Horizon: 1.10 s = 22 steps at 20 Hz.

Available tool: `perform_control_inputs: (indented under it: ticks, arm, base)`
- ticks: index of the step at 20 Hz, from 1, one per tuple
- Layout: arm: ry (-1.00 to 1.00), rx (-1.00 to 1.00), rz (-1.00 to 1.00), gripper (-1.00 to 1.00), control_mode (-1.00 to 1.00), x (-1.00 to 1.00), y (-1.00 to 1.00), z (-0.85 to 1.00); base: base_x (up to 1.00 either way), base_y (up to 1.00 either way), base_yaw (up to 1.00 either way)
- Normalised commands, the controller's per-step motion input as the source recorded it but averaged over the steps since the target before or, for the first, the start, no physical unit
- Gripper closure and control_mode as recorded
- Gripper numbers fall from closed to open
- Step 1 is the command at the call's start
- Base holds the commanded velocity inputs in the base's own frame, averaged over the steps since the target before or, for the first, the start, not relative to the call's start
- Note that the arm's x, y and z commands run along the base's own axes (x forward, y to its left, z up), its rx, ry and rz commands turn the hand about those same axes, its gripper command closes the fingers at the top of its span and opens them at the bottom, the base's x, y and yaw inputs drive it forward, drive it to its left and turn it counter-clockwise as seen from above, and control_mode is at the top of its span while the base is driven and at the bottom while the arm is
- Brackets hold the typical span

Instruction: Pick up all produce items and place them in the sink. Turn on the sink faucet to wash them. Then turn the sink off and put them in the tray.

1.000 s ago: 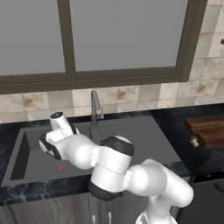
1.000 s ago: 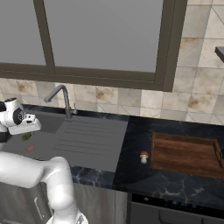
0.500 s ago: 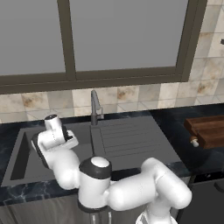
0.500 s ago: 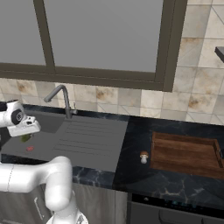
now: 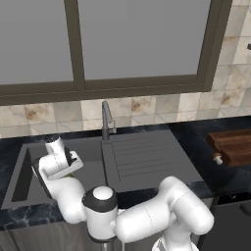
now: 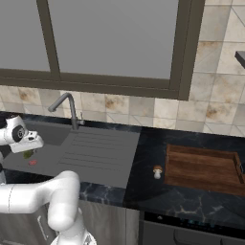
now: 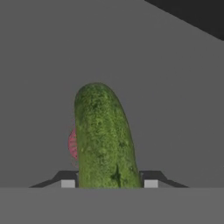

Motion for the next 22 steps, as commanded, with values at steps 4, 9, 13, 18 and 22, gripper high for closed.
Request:
perform_control_inputs:
  ticks: [4, 9, 13, 18, 22]
  arm:
    - [-0.05, 0.02, 0.00, 1.00, -1.00, 0.19, 0.05, -0.38]
    - [-0.01, 0.01, 0.00, 1.00, -1.00, 0.11, 0.01, -0.31]
    - [0.00, 0.00, 0.00, 1.00, -1.00, 0.00, 0.03, -0.17]
    - [0.00, 0.00, 0.02, 1.00, -1.00, 0.08, 0.00, -0.28]
    - [0.01, 0.00, 0.02, -1.00, -1.00, 0.23, 0.03, -0.35]
  base:
    - [0.00, 0.00, 0.00]
    - [0.00, 0.00, 0.00]
    - [0.00, 0.00, 0.00]
    - [0.00, 0.00, 0.00]
    - [0.00, 0.00, 0.00]
